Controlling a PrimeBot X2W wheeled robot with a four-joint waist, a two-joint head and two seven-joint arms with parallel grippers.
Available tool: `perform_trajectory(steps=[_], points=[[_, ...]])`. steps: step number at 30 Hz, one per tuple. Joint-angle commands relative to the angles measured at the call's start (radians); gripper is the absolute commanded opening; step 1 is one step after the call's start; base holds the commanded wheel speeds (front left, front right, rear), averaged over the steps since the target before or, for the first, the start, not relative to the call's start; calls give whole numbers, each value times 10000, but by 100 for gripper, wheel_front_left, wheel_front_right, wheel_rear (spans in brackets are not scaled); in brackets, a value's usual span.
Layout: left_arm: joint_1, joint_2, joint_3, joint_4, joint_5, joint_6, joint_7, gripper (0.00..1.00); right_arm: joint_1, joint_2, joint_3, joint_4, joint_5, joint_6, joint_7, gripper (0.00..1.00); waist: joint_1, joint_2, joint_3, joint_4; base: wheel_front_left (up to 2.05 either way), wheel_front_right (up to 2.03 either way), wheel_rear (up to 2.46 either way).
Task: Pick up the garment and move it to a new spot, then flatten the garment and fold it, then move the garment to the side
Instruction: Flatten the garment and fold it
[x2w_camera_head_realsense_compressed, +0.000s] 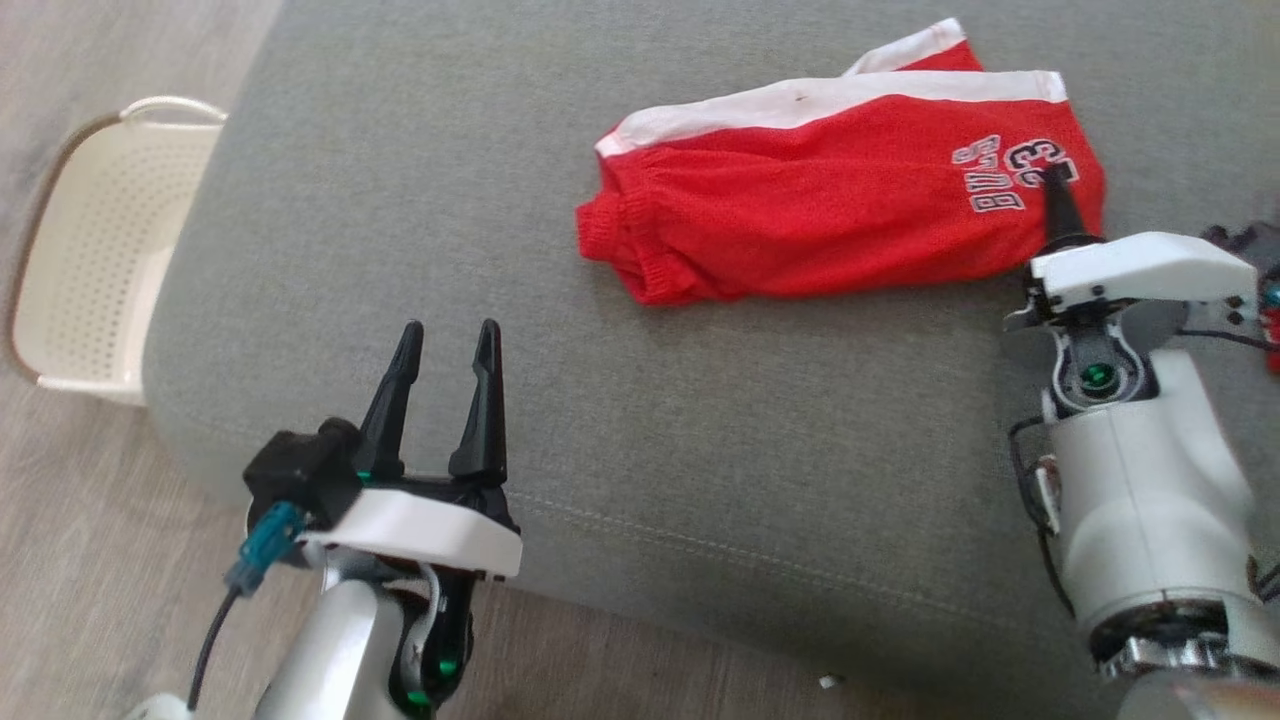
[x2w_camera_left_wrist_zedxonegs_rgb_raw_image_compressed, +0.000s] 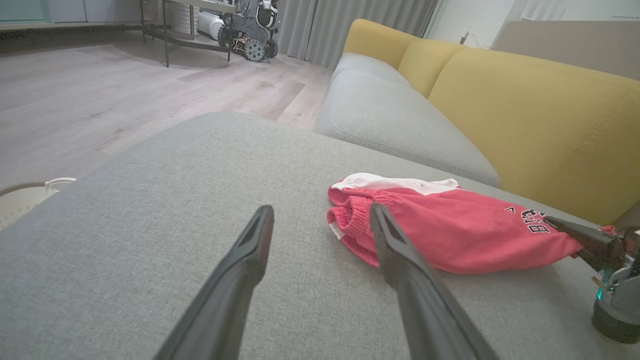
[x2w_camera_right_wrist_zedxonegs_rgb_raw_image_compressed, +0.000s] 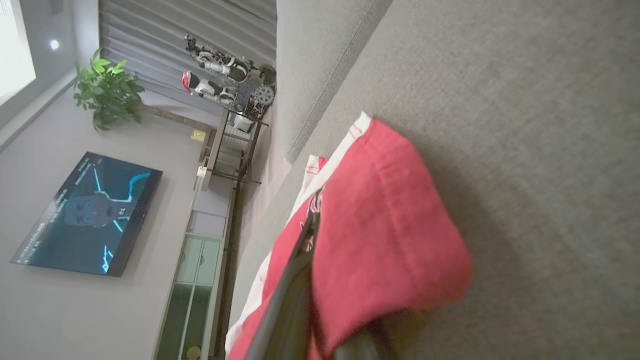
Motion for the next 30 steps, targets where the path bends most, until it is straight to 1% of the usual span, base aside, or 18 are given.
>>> perform_trajectory(steps=[1, 5, 8, 9, 10, 11, 13, 16, 21, 25, 30], points=[[-57, 76, 369, -279, 81, -33, -122, 100, -40, 191, 545, -508, -29, 46, 36, 0, 0, 0, -42, -151, 0, 0, 0], [-11, 76, 299, -228, 75, -69, -122, 100, -2, 191, 1287, -1071, -134, 46, 196, 0, 0, 0, -100, -245, 0, 0, 0], [-55, 76, 163, -194, 26, -93, -122, 100, -82, 88, 1562, -1013, -673, 46, 190, 0, 0, 0, -144, -174, 0, 0, 0], [-66, 76, 139, -206, -4, -79, -122, 100, -133, 34, 1592, -901, -840, 46, 207, 4, 0, 0, -157, -147, 0, 0, 0], [-75, 76, 134, -232, -32, -56, -122, 100, -192, -34, 1615, -752, -1030, 46, 215, 67, 0, 0, -164, -124, 0, 0, 0], [-82, 76, 139, -257, -55, -36, -122, 100, -257, -84, 1585, -558, -1179, 46, 232, 100, 0, 0, -174, -107, 0, 0, 0], [-87, 76, 180, -293, -86, -13, -122, 100, -362, -187, 1651, -199, -1565, 46, 271, 100, 0, 0, -225, -109, 0, 0, 0], [-100, 76, 452, -414, -172, 17, -122, 100, -535, -397, 1639, 457, -2374, 46, -153, 100, 0, 0, -357, -309, 0, 0, 0], [-239, 76, 888, -620, -136, -40, -122, 100, -645, -553, 1794, 662, -3449, 46, -1037, 100, 0, 0, -522, -844, 0, 0, 0], [-455, 76, 1098, -742, 4, -174, -122, 100, -351, -342, 1912, -11, -3616, 46, -1605, 100, 0, 0, -618, -1425, 0, 0, 0], [-714, 76, 1277, -682, 108, -321, -122, 100, 546, -120, 2445, -1668, -3602, 46, -1931, 100, 0, 0, -681, -2258, 0, 0, 0]])
